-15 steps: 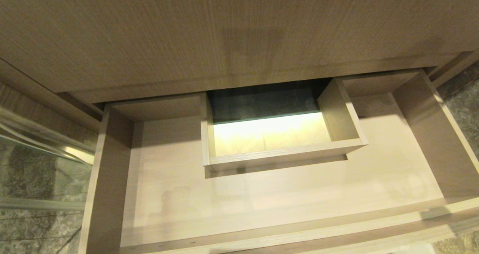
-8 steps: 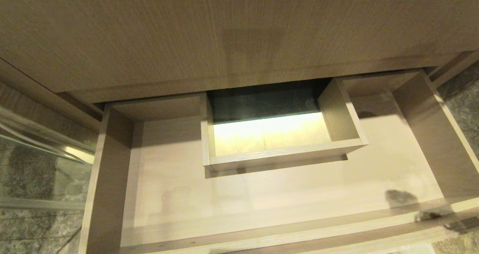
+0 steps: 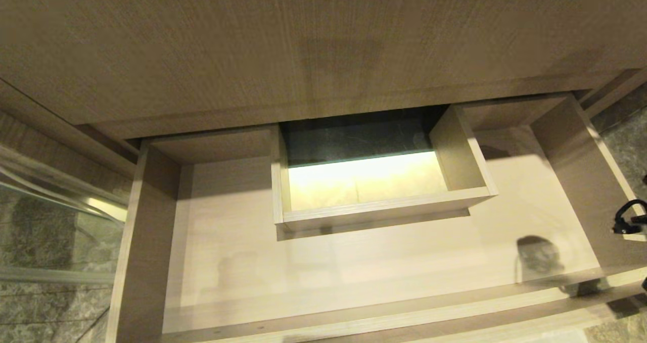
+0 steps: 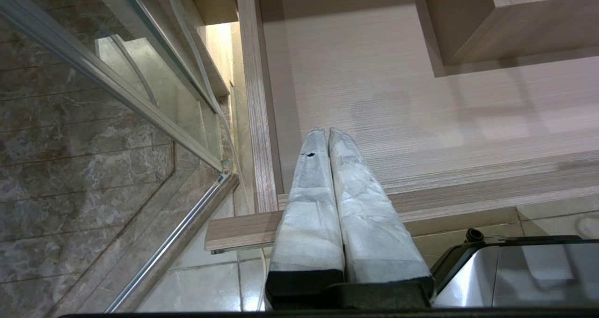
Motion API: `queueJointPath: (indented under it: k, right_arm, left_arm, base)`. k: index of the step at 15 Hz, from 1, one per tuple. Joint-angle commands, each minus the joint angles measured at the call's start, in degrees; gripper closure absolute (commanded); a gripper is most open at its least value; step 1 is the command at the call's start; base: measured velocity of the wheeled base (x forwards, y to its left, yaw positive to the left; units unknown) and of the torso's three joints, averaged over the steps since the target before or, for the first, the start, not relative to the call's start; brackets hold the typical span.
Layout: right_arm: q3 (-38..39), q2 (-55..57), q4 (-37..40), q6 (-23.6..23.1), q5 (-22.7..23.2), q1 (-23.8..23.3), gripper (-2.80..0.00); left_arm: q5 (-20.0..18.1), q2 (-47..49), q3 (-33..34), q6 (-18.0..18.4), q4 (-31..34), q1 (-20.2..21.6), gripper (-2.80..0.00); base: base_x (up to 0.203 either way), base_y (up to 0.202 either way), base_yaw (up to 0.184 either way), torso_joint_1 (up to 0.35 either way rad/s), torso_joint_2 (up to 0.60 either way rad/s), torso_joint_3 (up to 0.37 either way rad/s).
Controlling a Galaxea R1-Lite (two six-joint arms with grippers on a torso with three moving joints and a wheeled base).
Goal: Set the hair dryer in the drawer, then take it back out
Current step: Close the drawer
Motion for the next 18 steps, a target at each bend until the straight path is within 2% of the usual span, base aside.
queueJointPath:
  k: [1,11,14,18]
  right_arm:
    - [0.4,1.8,-0.1,-0.1,-0.2,0.0,0.00]
    - [-0.3,0.6,-9.8,0.4,-0.2,0.1,0.00]
    - [-0.6,-0.4,-21.9,0.4,-0.2,0.2,0.00]
    - [-3.0,0.7,-43.6,-0.1,-0.3,1.8,0.00]
  left_arm:
    - [0.0,0.0,0.0,0.0,0.0,0.0,0.00]
    - [0.0,0.0,0.0,0.0,0.0,0.0,0.00]
    - [0.0,0.1,0.0,0.0,0.0,0.0,0.00]
    - [0.0,0.0,0.0,0.0,0.0,0.0,0.00]
  base:
    - [0.000,0.000,0.000,0.000,0.00,0.000]
    - [0.000,0.000,0.000,0.000,0.00,0.000]
    - [0.000,0.000,0.000,0.000,0.00,0.000]
    - [0.000,0.000,0.000,0.000,0.00,0.000]
